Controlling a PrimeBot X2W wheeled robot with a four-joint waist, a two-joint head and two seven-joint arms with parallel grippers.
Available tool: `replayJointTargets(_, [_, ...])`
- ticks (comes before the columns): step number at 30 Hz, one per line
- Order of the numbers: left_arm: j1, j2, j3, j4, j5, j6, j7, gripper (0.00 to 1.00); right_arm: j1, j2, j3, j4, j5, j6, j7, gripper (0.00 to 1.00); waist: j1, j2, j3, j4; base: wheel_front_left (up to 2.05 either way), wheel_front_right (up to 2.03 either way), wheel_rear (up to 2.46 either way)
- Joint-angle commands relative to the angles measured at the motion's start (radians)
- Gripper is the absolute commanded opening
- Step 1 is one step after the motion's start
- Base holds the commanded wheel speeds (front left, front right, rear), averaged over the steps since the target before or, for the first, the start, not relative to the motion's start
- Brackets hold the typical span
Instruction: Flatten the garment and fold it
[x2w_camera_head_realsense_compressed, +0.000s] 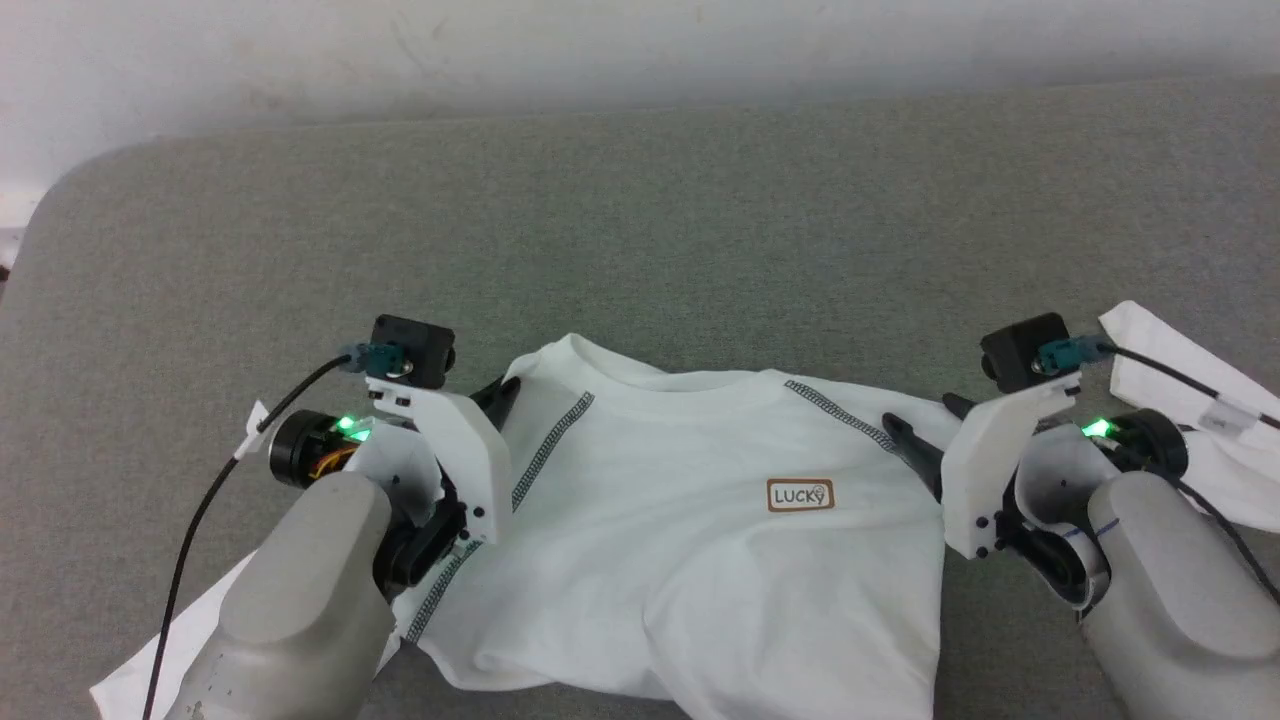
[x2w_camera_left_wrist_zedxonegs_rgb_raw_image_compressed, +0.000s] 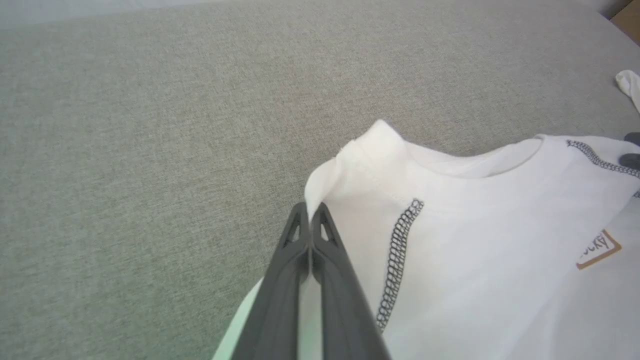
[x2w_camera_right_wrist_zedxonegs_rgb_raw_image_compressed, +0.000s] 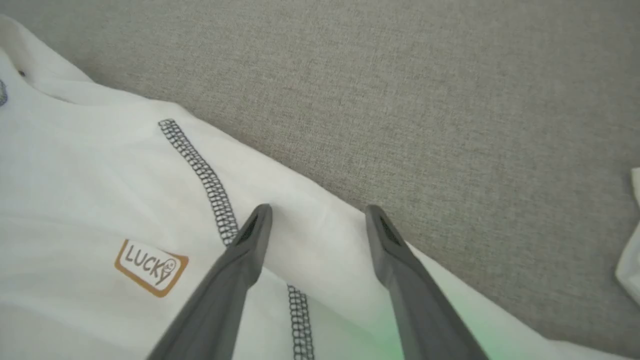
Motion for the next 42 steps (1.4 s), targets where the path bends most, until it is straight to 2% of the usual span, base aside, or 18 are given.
replayJointTargets(1, [-0.008, -0.002, -0.002, -0.016, 0.002, -0.002, -0.011, 0.0, -0.052, -0.013, 0.025, 0.037, 0.01, -0.001, 0.035, 1.0, -0.0001, -0.0002, 0.017, 0.025, 0.0, 0.0, 0.0])
replayJointTargets(7, [-0.009, -0.002, -0.013, -0.052, -0.001, -0.008, -0.018, 0.0, -0.157, -0.042, 0.119, 0.189, 0.021, -0.001, 0.163, 1.0, -0.0001, -0.0002, 0.042, 0.048, 0.0, 0.0, 0.0])
replayJointTargets(10, [-0.007, -0.002, -0.018, -0.061, -0.003, -0.01, -0.018, 0.0, -0.174, -0.04, 0.174, 0.259, 0.062, -0.001, 0.253, 1.0, -0.0001, -0.0002, 0.047, 0.054, 0.0, 0.0, 0.0])
replayJointTargets(11, [-0.006, -0.002, -0.02, -0.063, -0.005, -0.011, -0.018, 0.0, -0.176, -0.041, 0.19, 0.28, 0.077, -0.001, 0.291, 0.85, -0.0001, -0.0002, 0.048, 0.056, 0.0, 0.0, 0.0])
replayJointTargets(12, [-0.005, -0.002, -0.02, -0.065, -0.006, -0.011, -0.018, 0.0, -0.177, -0.04, 0.2, 0.298, 0.092, -0.001, 0.325, 0.47, -0.0001, -0.0002, 0.048, 0.056, 0.0, 0.0, 0.0])
replayJointTargets(13, [-0.003, -0.001, -0.021, -0.067, -0.008, -0.011, -0.019, 0.0, -0.178, -0.039, 0.21, 0.311, 0.106, -0.001, 0.353, 0.33, -0.0001, -0.0002, 0.048, 0.057, 0.0, 0.0, 0.0])
replayJointTargets(14, [-0.001, 0.0, -0.021, -0.068, -0.009, -0.012, -0.019, 0.0, -0.177, -0.037, 0.212, 0.324, 0.122, -0.001, 0.38, 0.0, -0.0001, -0.0002, 0.046, 0.057, 0.0, 0.0, 0.0])
replayJointTargets(17, [0.005, 0.009, -0.026, -0.069, -0.014, -0.015, -0.007, 0.0, -0.18, -0.027, 0.223, 0.332, 0.158, -0.001, 0.425, 0.0, -0.0001, -0.0002, 0.039, 0.051, 0.0, 0.0, 0.0])
replayJointTargets(20, [0.002, 0.027, -0.021, -0.078, -0.014, -0.015, -0.014, 0.0, -0.202, -0.034, 0.24, 0.295, 0.169, -0.001, 0.396, 0.0, -0.0001, -0.0002, 0.025, 0.038, 0.0, 0.0, 0.0])
replayJointTargets(29, [-0.091, 0.069, 0.055, -0.121, -0.003, 0.029, -0.114, 0.0, -0.318, -0.066, 0.137, 0.181, 0.12, -0.001, 0.11, 0.0, -0.0001, -0.0002, -0.068, 0.013, 0.0, 0.0, 0.0])
replayJointTargets(33, [-0.161, 0.057, 0.086, -0.116, -0.008, 0.043, -0.152, 0.0, -0.376, -0.066, 0.077, 0.17, 0.079, -0.001, 0.036, 0.0, -0.0001, -0.0002, -0.083, 0.013, 0.0, 0.0, 0.0])
replayJointTargets(37, [-0.305, 0.04, 0.122, -0.043, -0.003, 0.051, -0.214, 0.0, -0.491, -0.038, -0.012, 0.181, 0.023, -0.001, -0.038, 0.0, -0.0001, -0.0002, -0.061, 0.005, 0.0, 0.0, 0.0])
replayJointTargets(42, [-0.529, 0.055, 0.165, 0.09, 0.024, 0.053, -0.316, 0.0, -0.689, 0.007, -0.105, 0.217, -0.057, -0.001, -0.165, 0.0, -0.0001, -0.0002, 0.004, -0.021, 0.0, 0.0, 0.0])
